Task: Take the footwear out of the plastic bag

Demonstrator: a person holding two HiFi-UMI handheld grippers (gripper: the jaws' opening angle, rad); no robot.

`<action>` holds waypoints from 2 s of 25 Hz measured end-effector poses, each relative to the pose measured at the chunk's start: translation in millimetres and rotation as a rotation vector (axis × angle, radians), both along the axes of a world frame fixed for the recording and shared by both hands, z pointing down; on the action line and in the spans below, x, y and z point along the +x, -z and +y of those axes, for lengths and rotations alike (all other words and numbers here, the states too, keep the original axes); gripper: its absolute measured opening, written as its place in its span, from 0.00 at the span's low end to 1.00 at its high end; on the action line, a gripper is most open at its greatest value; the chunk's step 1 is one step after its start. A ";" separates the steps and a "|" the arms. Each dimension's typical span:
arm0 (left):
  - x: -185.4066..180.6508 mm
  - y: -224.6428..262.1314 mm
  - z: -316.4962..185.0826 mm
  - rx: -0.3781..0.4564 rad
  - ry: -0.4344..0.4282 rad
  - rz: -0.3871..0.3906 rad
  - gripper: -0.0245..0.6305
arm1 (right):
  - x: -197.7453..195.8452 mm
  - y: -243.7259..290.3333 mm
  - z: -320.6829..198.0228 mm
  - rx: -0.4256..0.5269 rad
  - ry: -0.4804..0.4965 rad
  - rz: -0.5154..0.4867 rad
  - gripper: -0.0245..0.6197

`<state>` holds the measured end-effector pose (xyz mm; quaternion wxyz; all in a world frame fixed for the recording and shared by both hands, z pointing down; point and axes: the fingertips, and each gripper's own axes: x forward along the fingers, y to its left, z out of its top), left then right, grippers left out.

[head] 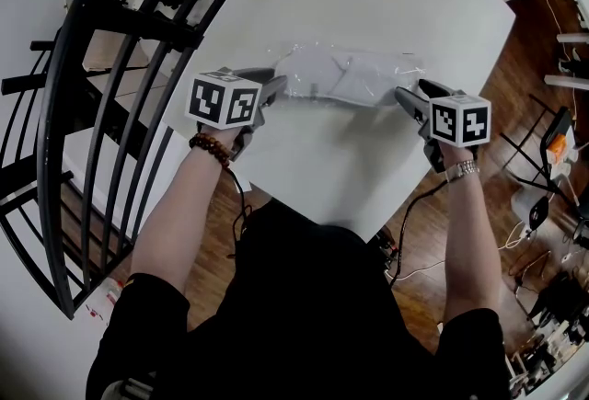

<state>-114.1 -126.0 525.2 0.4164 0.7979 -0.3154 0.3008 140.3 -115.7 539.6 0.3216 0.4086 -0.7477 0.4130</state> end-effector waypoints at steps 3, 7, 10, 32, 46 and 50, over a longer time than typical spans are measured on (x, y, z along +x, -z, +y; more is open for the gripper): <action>-3.4 8.8 -4.3 0.000 0.057 0.094 0.20 | -2.0 1.6 1.8 0.005 0.005 -0.002 0.45; -2.1 18.5 -5.6 -0.075 0.169 0.334 0.19 | -3.8 1.0 3.1 0.006 0.011 0.004 0.45; 1.6 29.4 -8.3 -0.158 0.264 0.583 0.22 | -2.8 -0.5 3.2 0.005 0.015 0.009 0.44; 14.2 40.4 3.1 -0.237 0.215 0.697 0.11 | 2.3 5.6 1.1 0.019 -0.001 -0.022 0.39; 8.4 30.2 3.7 -0.271 0.285 0.740 0.11 | 21.4 15.5 2.0 0.032 -0.121 -0.142 0.27; 9.9 31.2 3.2 -0.274 0.292 0.742 0.11 | 32.1 12.4 1.5 0.034 -0.111 -0.089 0.10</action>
